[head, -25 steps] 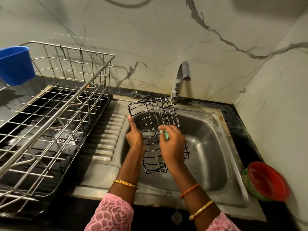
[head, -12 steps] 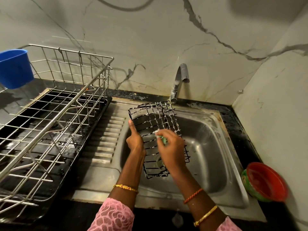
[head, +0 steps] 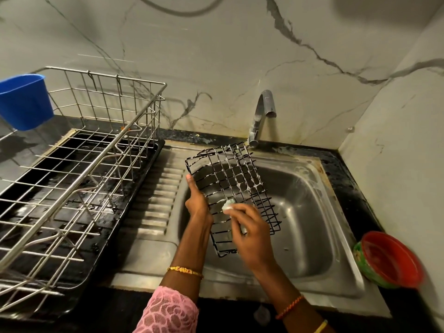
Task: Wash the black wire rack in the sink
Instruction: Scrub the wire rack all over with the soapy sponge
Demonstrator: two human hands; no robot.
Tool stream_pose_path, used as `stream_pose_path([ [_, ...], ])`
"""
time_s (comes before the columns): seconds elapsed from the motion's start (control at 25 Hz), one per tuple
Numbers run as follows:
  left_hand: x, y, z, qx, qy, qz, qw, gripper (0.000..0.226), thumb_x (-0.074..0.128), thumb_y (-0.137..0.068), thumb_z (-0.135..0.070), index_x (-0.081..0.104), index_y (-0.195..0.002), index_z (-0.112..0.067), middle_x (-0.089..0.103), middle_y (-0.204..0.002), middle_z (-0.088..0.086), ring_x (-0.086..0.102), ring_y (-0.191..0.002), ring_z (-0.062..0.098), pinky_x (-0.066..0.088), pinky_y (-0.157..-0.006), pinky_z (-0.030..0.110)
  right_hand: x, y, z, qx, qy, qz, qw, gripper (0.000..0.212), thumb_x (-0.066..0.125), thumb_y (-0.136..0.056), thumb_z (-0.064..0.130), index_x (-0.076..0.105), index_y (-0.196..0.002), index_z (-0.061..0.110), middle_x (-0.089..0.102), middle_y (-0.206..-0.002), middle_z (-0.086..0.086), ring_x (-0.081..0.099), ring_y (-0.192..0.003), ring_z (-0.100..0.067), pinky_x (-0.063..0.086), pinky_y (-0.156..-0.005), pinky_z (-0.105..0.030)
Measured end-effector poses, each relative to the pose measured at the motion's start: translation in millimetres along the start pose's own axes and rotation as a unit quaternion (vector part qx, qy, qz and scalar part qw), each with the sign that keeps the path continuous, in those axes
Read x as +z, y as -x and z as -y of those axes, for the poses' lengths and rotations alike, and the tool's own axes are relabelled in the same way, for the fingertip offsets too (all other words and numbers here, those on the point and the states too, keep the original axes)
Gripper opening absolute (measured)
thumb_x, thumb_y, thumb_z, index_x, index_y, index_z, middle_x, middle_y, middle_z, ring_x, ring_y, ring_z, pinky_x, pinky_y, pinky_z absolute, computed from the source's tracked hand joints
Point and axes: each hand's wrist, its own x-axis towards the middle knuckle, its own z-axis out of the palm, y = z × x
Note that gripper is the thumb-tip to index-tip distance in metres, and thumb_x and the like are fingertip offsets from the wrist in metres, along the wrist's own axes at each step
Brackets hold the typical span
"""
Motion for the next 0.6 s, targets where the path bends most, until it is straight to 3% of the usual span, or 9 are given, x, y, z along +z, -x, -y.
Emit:
stream_pose_path([
  [0.12, 1, 1, 1, 0.008, -0.013, 0.016, 1.0, 0.09, 0.049, -0.075, -0.077, 0.051, -0.133, -0.007, 0.063, -0.117, 0.008, 0.059, -0.108, 0.027, 0.045, -0.101, 0.046, -9, -22, -16, 0.054, 0.011, -0.033, 0.998, 0.028, 0.059, -0.08, -0.01, 0.069, -0.102, 0.005, 0.061, -0.096, -0.008, 0.059, -0.086, -0.017, 0.048, -0.073, -0.009],
  [0.24, 3, 6, -1, 0.016, -0.008, 0.03, 0.999, 0.083, 0.049, -0.079, -0.073, 0.053, -0.129, -0.008, 0.065, -0.098, 0.003, 0.058, -0.084, 0.016, 0.047, -0.092, 0.035, -19, -41, -31, 0.136, -0.001, -0.063, 0.989, 0.027, 0.059, -0.081, -0.01, 0.067, -0.104, 0.0, 0.056, -0.098, -0.01, 0.061, -0.084, -0.023, 0.047, -0.068, -0.003],
  [0.32, 4, 2, -1, 0.021, -0.006, 0.027, 0.999, 0.076, 0.048, -0.081, -0.071, 0.057, -0.124, -0.009, 0.065, -0.096, 0.002, 0.054, -0.078, 0.013, 0.047, -0.088, 0.037, -15, -37, -24, 0.164, 0.003, -0.064, 0.984, 0.023, 0.061, -0.081, -0.006, 0.068, -0.102, 0.0, 0.056, -0.1, -0.012, 0.059, -0.085, -0.022, 0.046, -0.069, -0.001],
  [0.4, 5, 2, -1, 0.018, -0.011, 0.023, 1.0, 0.059, 0.048, -0.082, -0.07, 0.061, -0.097, -0.015, 0.055, -0.077, -0.002, 0.046, -0.066, 0.012, 0.045, -0.07, 0.031, -5, -25, -6, 0.14, 0.0, -0.038, 0.989, 0.02, 0.062, -0.082, -0.002, 0.069, -0.1, 0.003, 0.055, -0.104, -0.009, 0.057, -0.088, -0.015, 0.047, -0.074, -0.004],
  [0.48, 4, 1, -1, 0.014, -0.014, 0.017, 1.0, 0.052, 0.048, -0.08, -0.073, 0.047, -0.071, -0.021, 0.042, -0.065, -0.005, 0.04, -0.058, 0.011, 0.038, -0.058, 0.029, 4, -9, 8, 0.076, -0.012, 0.001, 0.997, 0.019, 0.062, -0.082, 0.0, 0.07, -0.098, 0.006, 0.057, -0.106, -0.006, 0.056, -0.093, -0.011, 0.048, -0.081, -0.011],
  [0.56, 0, -4, -2, 0.01, -0.027, 0.033, 0.999, 0.055, 0.047, -0.077, -0.077, 0.051, -0.075, -0.022, 0.045, -0.07, -0.004, 0.043, -0.063, 0.012, 0.041, -0.062, 0.031, 4, -6, 3, 0.043, -0.002, 0.018, 0.999, 0.021, 0.062, -0.08, -0.001, 0.071, -0.096, 0.007, 0.061, -0.104, -0.006, 0.057, -0.095, -0.014, 0.049, -0.082, -0.018],
  [0.6, -1, -5, -2, 0.013, -0.031, 0.04, 0.999, 0.06, 0.045, -0.077, -0.078, 0.059, -0.09, -0.021, 0.049, -0.079, -0.003, 0.047, -0.07, 0.013, 0.045, -0.07, 0.033, 0, -11, -6, 0.055, 0.006, 0.01, 0.998, 0.021, 0.062, -0.079, -0.003, 0.071, -0.096, 0.007, 0.062, -0.102, -0.006, 0.057, -0.094, -0.016, 0.051, -0.081, -0.022],
])
